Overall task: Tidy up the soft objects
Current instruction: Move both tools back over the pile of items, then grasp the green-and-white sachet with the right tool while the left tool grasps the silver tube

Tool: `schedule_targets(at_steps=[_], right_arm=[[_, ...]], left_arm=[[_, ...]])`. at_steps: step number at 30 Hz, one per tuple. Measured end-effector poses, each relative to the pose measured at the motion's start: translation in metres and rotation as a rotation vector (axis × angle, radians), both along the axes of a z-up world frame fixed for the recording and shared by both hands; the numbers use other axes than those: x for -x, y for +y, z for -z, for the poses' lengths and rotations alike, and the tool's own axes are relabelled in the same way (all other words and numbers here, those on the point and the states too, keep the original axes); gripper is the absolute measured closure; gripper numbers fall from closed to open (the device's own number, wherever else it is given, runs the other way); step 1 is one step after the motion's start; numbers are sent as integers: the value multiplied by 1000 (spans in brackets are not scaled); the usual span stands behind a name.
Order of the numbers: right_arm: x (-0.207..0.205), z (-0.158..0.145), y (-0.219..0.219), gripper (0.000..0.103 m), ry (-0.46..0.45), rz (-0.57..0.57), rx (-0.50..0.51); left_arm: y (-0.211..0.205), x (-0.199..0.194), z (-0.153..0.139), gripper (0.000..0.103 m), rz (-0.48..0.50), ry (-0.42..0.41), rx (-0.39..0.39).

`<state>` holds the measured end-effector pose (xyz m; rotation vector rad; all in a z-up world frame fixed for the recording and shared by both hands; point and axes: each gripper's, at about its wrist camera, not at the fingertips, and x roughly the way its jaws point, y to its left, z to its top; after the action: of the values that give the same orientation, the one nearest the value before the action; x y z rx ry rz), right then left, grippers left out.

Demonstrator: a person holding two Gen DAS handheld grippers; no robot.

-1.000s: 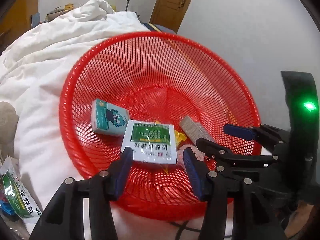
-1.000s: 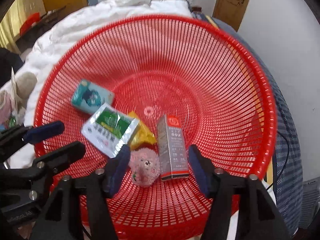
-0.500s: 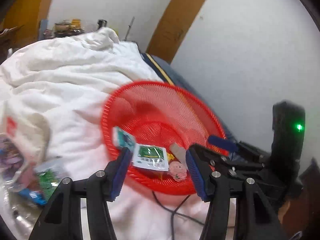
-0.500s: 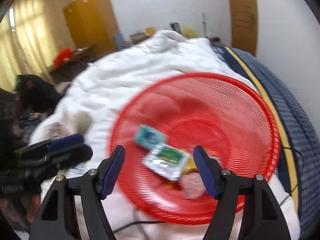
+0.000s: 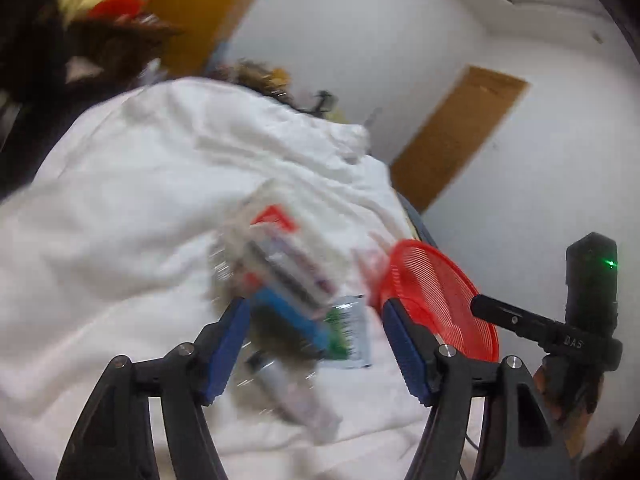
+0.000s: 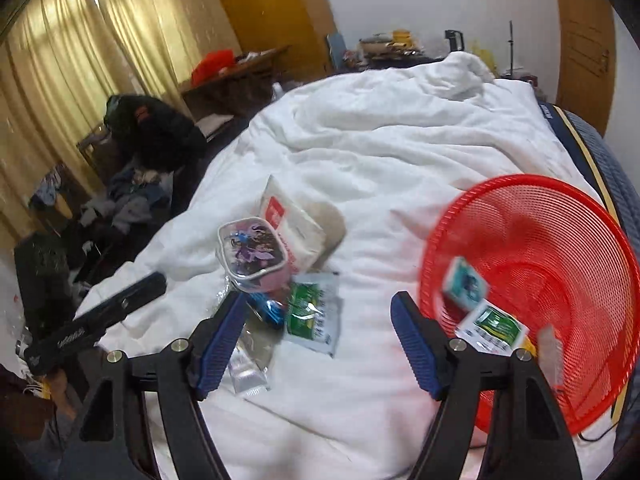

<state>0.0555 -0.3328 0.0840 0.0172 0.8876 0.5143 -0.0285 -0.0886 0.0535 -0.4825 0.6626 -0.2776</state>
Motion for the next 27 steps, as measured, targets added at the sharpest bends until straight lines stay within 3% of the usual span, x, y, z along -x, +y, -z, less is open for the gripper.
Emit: schedule_targets(at_steps=[4, 8, 10, 14, 20, 22, 24, 27], right_arm=[[-18, 32, 23, 27, 47, 19, -8], [-22, 82, 26, 27, 83, 86, -19], [-27, 100, 29, 27, 143, 71, -17], [-37, 109, 30, 28, 177, 68, -30], [-43, 131, 29, 38, 236, 81, -46], [-40, 131, 34, 48, 217, 69, -26], [-37, 129, 37, 72, 200, 62, -7], [-32, 127, 35, 83, 192, 57, -12]], left_arm=[[26, 11, 27, 31, -76, 81, 74], [16, 0, 49, 31, -44, 155, 80], [13, -1, 53, 31, -37, 174, 82], [14, -4, 61, 31, -33, 194, 88], [13, -6, 67, 31, -26, 224, 91], [12, -7, 68, 31, -22, 230, 86], [11, -10, 70, 31, -17, 237, 84], [10, -11, 71, 31, -14, 246, 84]])
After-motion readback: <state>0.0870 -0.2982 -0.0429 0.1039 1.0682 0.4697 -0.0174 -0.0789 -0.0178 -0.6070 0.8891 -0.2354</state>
